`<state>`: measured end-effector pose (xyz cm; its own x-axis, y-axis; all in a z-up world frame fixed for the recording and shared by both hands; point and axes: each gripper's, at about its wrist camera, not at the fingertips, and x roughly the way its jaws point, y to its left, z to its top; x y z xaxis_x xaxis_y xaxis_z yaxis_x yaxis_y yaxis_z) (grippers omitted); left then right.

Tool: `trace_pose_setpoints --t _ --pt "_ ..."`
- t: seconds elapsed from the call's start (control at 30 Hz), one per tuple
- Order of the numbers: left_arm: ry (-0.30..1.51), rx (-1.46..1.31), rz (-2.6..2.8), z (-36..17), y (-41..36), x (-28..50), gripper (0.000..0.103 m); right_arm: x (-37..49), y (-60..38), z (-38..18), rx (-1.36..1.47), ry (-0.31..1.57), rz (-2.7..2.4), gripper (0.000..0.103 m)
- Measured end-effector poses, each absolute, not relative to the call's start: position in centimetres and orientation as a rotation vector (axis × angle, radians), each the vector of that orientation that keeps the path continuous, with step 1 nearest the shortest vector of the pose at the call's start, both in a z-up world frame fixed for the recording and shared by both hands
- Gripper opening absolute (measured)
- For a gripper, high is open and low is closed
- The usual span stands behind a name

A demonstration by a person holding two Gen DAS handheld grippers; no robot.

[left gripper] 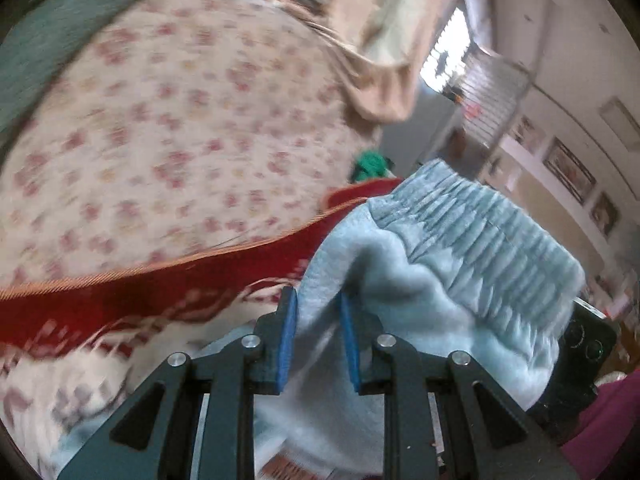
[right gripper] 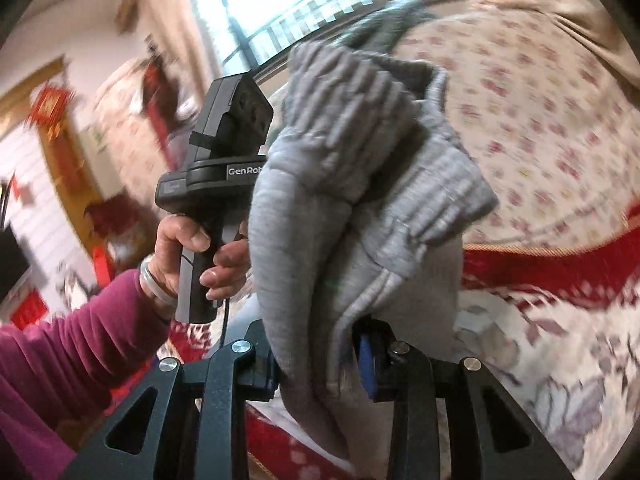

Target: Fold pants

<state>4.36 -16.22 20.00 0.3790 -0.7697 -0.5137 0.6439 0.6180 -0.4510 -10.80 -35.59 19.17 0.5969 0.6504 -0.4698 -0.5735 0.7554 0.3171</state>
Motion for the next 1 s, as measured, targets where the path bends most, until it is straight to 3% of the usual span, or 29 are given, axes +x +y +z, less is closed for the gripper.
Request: trace_pose_setpoints --t 0.3,0.43,0.57,0.63,0.67,0.73,0.8,1.0 --pt "0.786 -0.400 -0.509 13.7 2.3 1.2 0.019 -9.9 -21.4 13.3 -0.125 0.756 0.857 0.033" --pt "0.774 -0.460 -0.384 12.4 7.7 -1.9 0.024 -10.5 -18.0 9.4 -0.215 0.832 0.891 0.033" --pt "0.740 -0.377 -0.386 14.4 6.7 -4.2 0.047 -11.6 -17.4 9.2 -0.298 0.784 0.885 0.039" --pt "0.723 -0.332 -0.416 15.5 5.0 -4.9 0.064 -11.5 -19.0 10.2 -0.217 0.781 0.917 0.050" --pt "0.712 -0.303 -0.437 16.2 3.6 -5.3 0.070 -11.5 -19.9 10.8 -0.148 0.791 0.942 0.063" --pt "0.692 -0.249 -0.497 17.5 0.9 -6.2 0.071 -11.3 -21.8 11.8 -0.014 0.814 0.970 0.072" --pt "0.681 -0.212 -0.538 18.3 -1.1 -7.1 0.076 -11.1 -23.8 13.1 0.071 0.803 0.941 0.073" --pt "0.705 -0.137 -0.637 18.9 -7.4 -8.1 0.078 -9.8 -28.7 15.1 0.013 0.735 0.670 0.073"
